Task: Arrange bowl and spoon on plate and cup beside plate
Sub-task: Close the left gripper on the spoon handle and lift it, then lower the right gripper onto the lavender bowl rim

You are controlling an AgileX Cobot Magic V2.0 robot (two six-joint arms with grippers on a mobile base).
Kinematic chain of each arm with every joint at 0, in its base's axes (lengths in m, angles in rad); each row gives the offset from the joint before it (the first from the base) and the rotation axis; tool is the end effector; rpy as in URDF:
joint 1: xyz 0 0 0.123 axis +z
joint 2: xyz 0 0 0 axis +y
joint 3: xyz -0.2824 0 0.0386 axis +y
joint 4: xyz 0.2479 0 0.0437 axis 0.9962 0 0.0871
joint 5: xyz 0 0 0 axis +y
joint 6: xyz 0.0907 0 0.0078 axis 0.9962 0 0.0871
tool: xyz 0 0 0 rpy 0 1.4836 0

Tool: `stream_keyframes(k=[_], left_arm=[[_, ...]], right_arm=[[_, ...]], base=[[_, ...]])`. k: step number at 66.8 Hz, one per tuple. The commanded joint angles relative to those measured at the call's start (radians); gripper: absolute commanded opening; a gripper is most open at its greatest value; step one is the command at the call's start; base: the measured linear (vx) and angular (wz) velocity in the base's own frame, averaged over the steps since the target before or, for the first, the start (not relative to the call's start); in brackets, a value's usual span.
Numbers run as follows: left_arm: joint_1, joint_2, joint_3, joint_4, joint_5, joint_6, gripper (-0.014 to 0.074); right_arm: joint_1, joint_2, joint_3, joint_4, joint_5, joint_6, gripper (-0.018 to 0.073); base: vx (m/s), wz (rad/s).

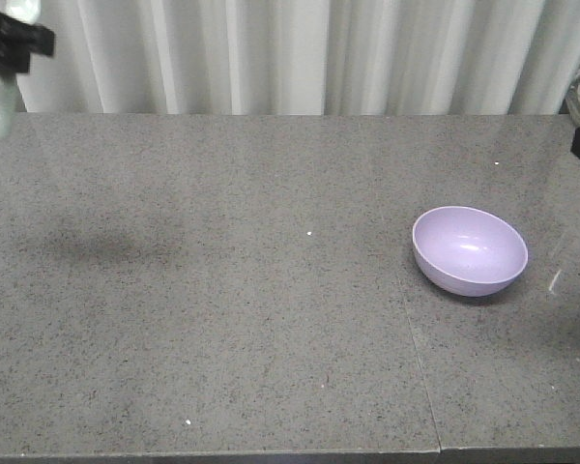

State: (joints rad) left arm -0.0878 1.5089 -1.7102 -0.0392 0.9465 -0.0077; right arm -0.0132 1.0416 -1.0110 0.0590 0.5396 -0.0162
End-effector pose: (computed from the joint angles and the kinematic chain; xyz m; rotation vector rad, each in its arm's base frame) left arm 0.3256 -0.0316 0.4439 0.0812 2.2284 -0.1002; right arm 0.2204 -0.0001 0.3800 0.0301 2.0529 0.0443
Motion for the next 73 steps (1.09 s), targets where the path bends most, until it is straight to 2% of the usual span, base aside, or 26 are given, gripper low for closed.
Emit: stream_keyframes(k=[1, 11, 24, 57, 73], left_arm=[[-0.007, -0.082, -0.027, -0.015, -0.077, -0.011, 0.0001], [-0.007, -0.127, -0.027, -0.027, -0.077, -0.010, 0.0003], [-0.007, -0.128, -0.027, -0.027, -0.074, -0.010, 0.0003], [-0.007, -0.128, -0.027, -0.026, -0.085, -0.008, 0.0003], [-0.007, -0.128, -0.027, -0.024, -0.090, -0.008, 0.0003]], right_arm=[[-0.003, 0.063, -0.106, -0.009, 0.020, 0.001, 0.0587], [-0.026, 0.208, -0.247, -0.038, 0.139, 0.016, 0.0587], [-0.064, 0.382, -0.347, 0.040, 0.294, -0.048, 0.0587], [-0.064, 0.581, -0.347, 0.051, 0.343, -0.084, 0.0587], [-0.064, 0.650, -0.347, 0.054, 0.324, -0.106, 0.0554]], base=[[0.00, 0.00], [0.00, 0.00], [0.00, 0.00], [0.00, 0.00], [0.00, 0.00]])
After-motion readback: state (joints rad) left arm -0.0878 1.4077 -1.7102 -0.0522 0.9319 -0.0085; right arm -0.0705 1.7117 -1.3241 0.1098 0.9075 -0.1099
